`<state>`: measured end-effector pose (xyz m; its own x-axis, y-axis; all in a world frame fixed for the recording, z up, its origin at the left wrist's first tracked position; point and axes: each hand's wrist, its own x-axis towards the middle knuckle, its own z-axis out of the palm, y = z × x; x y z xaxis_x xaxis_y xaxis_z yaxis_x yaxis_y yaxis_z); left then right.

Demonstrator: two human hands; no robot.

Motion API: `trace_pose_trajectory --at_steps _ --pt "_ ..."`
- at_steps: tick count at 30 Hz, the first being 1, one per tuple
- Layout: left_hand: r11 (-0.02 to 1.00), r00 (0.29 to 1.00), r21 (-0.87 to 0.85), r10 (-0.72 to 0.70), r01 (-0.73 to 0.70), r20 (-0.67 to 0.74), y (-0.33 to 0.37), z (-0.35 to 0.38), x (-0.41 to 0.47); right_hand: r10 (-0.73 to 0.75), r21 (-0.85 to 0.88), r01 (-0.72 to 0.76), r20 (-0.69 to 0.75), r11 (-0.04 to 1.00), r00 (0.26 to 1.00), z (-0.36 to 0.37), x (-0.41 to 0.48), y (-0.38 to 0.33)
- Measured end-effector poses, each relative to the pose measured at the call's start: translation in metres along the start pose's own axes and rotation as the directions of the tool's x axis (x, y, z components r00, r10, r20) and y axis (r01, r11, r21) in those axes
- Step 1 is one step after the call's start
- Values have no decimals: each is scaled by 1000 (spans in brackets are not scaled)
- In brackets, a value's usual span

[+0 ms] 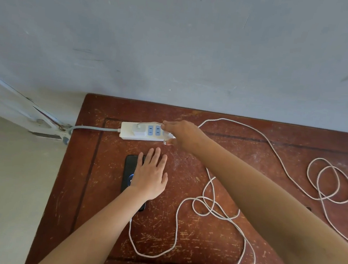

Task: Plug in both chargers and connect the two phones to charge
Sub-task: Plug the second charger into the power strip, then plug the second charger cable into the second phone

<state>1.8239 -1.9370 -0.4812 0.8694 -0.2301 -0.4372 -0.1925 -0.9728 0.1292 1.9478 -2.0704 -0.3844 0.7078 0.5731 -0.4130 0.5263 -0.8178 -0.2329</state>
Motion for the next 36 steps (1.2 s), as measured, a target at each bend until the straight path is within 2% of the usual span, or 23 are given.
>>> trace_pose_trajectory --at_steps 3,6,8,10,12,16,20,23,27,31,36 --pt "1000 999 10 -6 6 32 4 -7 -5 -5 -75 3 -31 997 1000 -8 -3 -3" --pt "1000 998 9 3 -4 70 9 -12 -15 10 -142 -30 -134 989 991 -2 -16 -2" --pt "1000 995 -15 27 -26 97 13 -10 -25 88 -38 -101 -270 994 959 6 -38 0" --pt "998 994 -43 47 -43 95 21 -8 -33 187 57 -180 -424 982 886 16 -70 3" --pt "997 995 -41 72 -69 69 34 -6 -39 285 128 -255 -482 958 829 31 -105 9" --pt "982 983 -39 185 -184 16 74 5 -44 564 366 -441 -382 819 732 91 -188 21" --pt "949 950 -53 312 -311 19 123 21 -51 831 550 -644 -195 532 520 170 -278 19" --pt "912 913 -71 407 -405 31 160 34 -59 925 609 -718 -71 336 373 215 -331 9" --pt "861 858 -11 508 -509 74 206 48 -67 972 660 -730 0 177 235 244 -375 10" --pt "863 857 -2 502 -505 115 245 56 -70 982 722 -679 -10 136 187 254 -397 36" --pt "915 904 38 390 -402 173 269 61 -75 975 769 -623 0 141 221 262 -414 82"
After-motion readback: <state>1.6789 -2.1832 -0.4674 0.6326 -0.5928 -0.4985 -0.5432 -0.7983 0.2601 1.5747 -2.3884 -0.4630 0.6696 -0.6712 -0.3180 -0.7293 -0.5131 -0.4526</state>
